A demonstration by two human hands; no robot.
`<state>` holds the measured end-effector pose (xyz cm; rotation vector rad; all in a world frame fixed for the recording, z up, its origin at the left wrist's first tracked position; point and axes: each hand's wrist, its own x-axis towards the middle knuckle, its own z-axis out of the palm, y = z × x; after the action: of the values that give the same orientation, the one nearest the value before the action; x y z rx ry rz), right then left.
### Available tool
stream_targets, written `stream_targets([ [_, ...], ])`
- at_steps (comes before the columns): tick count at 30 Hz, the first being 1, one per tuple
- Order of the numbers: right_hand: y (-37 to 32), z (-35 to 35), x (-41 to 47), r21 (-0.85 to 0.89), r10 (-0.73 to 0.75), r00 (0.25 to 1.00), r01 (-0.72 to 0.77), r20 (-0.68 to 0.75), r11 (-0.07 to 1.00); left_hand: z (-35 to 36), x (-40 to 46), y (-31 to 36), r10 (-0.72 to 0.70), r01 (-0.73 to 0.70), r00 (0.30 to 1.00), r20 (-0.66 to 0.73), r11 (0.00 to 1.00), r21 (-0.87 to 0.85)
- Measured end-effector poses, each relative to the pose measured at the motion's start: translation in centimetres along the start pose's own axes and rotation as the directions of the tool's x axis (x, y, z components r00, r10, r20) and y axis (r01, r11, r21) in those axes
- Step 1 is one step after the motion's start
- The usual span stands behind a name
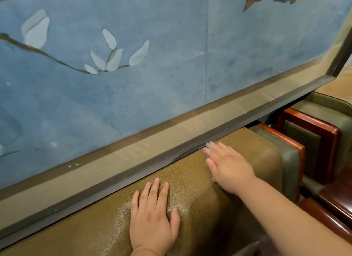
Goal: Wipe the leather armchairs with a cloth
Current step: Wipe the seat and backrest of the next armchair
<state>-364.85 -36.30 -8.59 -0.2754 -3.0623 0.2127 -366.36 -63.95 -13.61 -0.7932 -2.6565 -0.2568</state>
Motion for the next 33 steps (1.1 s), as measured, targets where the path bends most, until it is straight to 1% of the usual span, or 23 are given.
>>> stream_targets([
  [2,1.0,0.4,-0.1,0.039,0.188,0.980,-0.185,-0.069,0.982,0.0,0.0,-0.1,-0.005,0.005,1.000,-0.003,1.000,0.001],
  [3,-0.3,0.8,-0.3,0.035,0.212,0.974,-0.210,-0.080,0.977,0.1,0.1,-0.2,-0.009,0.009,1.000,-0.006,1.000,-0.002],
  [4,-2.4,1.5,-1.0,0.046,0.168,0.982,-0.165,-0.089,0.985,0.3,0.1,-0.2,-0.011,0.011,1.000,-0.010,1.000,-0.003],
  [5,-4.7,2.3,-2.2,0.086,0.049,0.992,-0.039,-0.119,0.996,0.5,0.0,-0.3,-0.010,0.010,1.000,-0.013,1.000,-0.004],
  [7,-7.8,3.5,-5.3,0.088,-0.260,0.955,0.274,-0.142,0.958,0.6,-0.2,-0.5,-0.008,0.008,1.000,-0.010,1.000,-0.011],
  [8,-7.7,3.0,-6.7,0.094,-0.343,0.936,0.350,-0.079,0.932,0.5,-0.3,-0.5,-0.010,0.010,1.000,-0.001,1.000,-0.012],
  [9,-6.2,2.5,-7.3,0.096,-0.363,0.930,0.367,-0.054,0.925,0.4,-0.3,-0.5,-0.014,0.014,1.000,0.014,1.000,-0.012],
  [11,-1.2,2.6,-7.3,0.053,-0.230,0.969,0.235,-0.095,0.970,0.2,-0.1,-0.4,-0.027,0.028,0.998,0.048,1.000,-0.013],
  [13,3.6,1.8,-6.4,0.069,0.069,0.988,-0.060,-0.137,0.996,-0.1,0.3,-0.1,-0.052,0.053,0.993,0.104,0.999,-0.009],
  [15,3.9,1.4,-6.1,0.181,0.269,0.956,-0.245,-0.120,0.952,-0.6,0.5,0.1,-0.091,0.090,0.983,0.162,0.996,0.014],
  [16,2.2,1.4,-6.4,0.213,0.288,0.952,-0.262,-0.099,0.941,-1.0,0.4,0.4,-0.108,0.105,0.976,0.189,0.994,0.026],
  [17,-0.3,1.7,-7.0,0.204,0.236,0.969,-0.217,-0.070,0.955,-1.8,0.2,0.8,-0.135,0.129,0.965,0.225,0.991,0.040],
  [19,-5.3,2.5,-9.3,0.169,-0.039,0.999,0.044,-0.036,0.985,-3.8,0.2,2.2,-0.223,0.213,0.926,0.305,0.975,0.067],
  [21,-7.1,2.2,-11.5,0.141,-0.282,0.959,0.280,-0.009,0.949,-5.6,1.5,3.9,-0.303,0.319,0.903,0.304,0.948,-0.002],
  [22,-6.1,1.5,-11.5,0.138,-0.329,0.944,0.327,-0.012,0.935,-6.2,2.5,4.6,-0.328,0.357,0.896,0.299,0.933,-0.045],
  [23,-4.4,1.0,-11.1,0.121,-0.318,0.948,0.318,-0.024,0.940,-6.4,3.5,5.3,-0.322,0.357,0.897,0.304,0.932,-0.066],
  [24,-2.4,0.7,-10.6,0.115,-0.246,0.967,0.251,-0.063,0.961,-6.2,4.4,6.1,-0.281,0.320,0.907,0.313,0.944,-0.078],
  [26,2.1,0.1,-9.8,0.173,0.038,0.988,-0.011,-0.152,0.985,-4.9,5.2,7.5,-0.109,0.152,0.939,0.325,0.983,-0.108],
  [28,5.4,-0.1,-9.1,0.311,0.324,0.933,-0.265,-0.156,0.913,-3.2,5.2,8.6,0.016,0.022,0.946,0.323,0.993,-0.114],
  [29,5.7,-0.1,-8.7,0.346,0.401,0.905,-0.334,-0.143,0.877,-2.4,5.3,8.7,0.040,-0.009,0.955,0.295,0.995,-0.103],
  [30,5.1,0.1,-8.1,0.344,0.416,0.899,-0.351,-0.138,0.871,-1.8,5.5,8.5,0.058,-0.036,0.963,0.262,0.995,-0.090],
  [31,3.8,0.1,-7.8,0.317,0.361,0.924,-0.307,-0.128,0.897,-1.3,5.7,8.2,0.073,-0.055,0.968,0.240,0.995,-0.081],
  [33,1.0,0.4,-8.4,0.221,0.076,0.990,-0.048,-0.119,0.974,0.0,5.8,7.4,0.127,-0.107,0.969,0.211,0.989,-0.104],
])
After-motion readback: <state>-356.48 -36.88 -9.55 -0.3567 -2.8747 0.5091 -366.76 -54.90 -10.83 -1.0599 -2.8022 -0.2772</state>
